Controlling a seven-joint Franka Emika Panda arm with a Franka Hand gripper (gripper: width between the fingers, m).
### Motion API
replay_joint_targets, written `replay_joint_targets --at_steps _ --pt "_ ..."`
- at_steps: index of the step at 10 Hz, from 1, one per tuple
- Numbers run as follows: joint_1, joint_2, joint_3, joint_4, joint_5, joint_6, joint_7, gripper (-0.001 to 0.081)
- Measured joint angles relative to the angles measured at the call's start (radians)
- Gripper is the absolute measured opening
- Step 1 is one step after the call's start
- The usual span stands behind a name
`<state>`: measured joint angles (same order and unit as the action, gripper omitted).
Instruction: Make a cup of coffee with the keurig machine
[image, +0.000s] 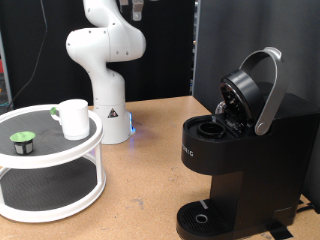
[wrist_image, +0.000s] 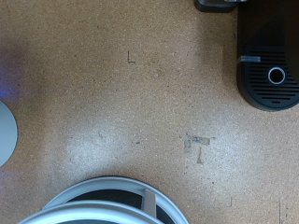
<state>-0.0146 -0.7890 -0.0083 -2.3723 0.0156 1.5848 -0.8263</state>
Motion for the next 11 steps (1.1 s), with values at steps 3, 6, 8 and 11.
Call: replay_joint_targets --at_steps 3,6,8,11 --pt "-0.010 0.010 -0.113 0.014 -0.026 -0.021 -0.126 0.0801" --pt "-0.017 0.037 -0.158 0.042 -0.051 -0.049 -0.177 0.0801" --pt "-0.019 0.038 -0.176 0.028 -0.057 -0.031 -0.207 0.0801" --pt "-0.037 0.076 -0.255 0.022 -0.143 -0.009 -0.299 0.0801"
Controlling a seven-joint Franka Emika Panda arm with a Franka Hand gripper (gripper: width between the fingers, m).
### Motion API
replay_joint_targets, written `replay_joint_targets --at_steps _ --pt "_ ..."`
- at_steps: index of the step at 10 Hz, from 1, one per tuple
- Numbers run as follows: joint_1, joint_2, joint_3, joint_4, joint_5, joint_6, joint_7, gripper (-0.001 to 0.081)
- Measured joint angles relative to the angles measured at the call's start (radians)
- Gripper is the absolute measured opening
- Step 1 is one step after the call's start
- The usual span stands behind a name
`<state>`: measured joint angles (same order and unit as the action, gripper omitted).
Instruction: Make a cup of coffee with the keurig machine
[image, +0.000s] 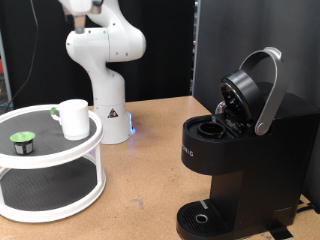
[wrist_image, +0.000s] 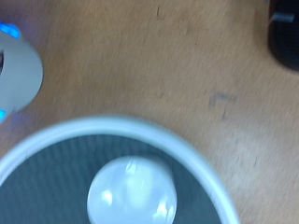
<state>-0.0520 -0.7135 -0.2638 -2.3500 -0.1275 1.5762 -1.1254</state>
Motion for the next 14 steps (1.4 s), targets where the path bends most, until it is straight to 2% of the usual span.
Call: replay_joint_targets --at_steps 2,5,8,11,14 --pt "-0.011 0.036 -0.036 0.007 -0.033 0.034 -0.034 0.0801" --pt "-0.013 0.036 -0.045 0.005 -0.041 0.041 -0.044 0.0801" --pt "-0.023 0.051 -0.096 0.008 -0.068 0.109 -0.050 0.0801" --pt "-0.027 0.099 -0.141 0.030 -0.090 0.132 -0.084 0.0801" --pt "-0.026 0.152 -0.156 0.052 -0.098 0.128 -0.135 0.0801"
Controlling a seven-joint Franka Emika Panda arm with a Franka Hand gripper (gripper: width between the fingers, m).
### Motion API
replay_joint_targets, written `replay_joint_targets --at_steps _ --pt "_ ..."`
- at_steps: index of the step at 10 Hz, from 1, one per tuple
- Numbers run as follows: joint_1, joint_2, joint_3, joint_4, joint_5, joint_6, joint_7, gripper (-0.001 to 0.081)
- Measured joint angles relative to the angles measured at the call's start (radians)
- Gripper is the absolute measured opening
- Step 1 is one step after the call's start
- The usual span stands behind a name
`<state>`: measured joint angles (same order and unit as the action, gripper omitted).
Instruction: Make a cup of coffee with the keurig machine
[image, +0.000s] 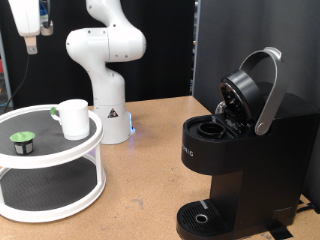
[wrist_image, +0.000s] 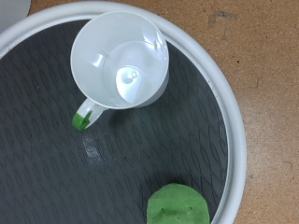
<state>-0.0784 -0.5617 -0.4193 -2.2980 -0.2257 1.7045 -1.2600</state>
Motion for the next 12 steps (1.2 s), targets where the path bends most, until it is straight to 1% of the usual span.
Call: replay_joint_targets --at_steps 5,9,10,12 --pt "0.000 0.010 -0.011 0.008 0.004 0.065 -0.002 0.0801" --pt "0.000 0.009 -0.014 0.001 0.003 0.066 -0.010 0.0801" --pt "0.000 0.008 -0.015 -0.015 0.001 0.079 -0.012 0.0801" --pt "-0.009 0.006 -0.017 -0.078 -0.014 0.177 -0.001 0.0801"
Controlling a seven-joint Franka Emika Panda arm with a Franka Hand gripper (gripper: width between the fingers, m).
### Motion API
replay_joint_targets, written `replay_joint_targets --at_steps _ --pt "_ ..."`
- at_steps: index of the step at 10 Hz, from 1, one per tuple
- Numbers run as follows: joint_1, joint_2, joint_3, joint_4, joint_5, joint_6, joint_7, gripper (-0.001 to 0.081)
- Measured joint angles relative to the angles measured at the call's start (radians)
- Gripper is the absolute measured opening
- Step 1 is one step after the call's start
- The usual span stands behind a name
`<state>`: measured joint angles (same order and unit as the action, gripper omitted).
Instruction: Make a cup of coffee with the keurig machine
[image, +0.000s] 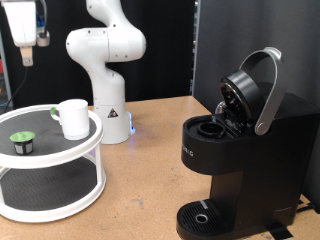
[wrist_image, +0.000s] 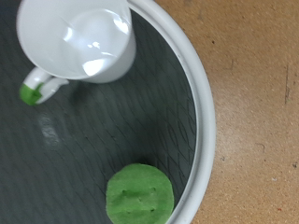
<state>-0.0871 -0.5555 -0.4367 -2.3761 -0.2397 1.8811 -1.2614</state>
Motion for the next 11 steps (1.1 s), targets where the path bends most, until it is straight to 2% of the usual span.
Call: replay_joint_targets --at_steps 2,4,11 --pt "-0.013 0.007 -0.001 -0.063 -0.014 0.099 0.021 0.0801" --pt "-0.022 0.020 -0.006 -0.103 -0.029 0.150 0.022 0.0801" --pt "-0.028 0.104 -0.058 -0.193 -0.070 0.336 0.013 0.0801"
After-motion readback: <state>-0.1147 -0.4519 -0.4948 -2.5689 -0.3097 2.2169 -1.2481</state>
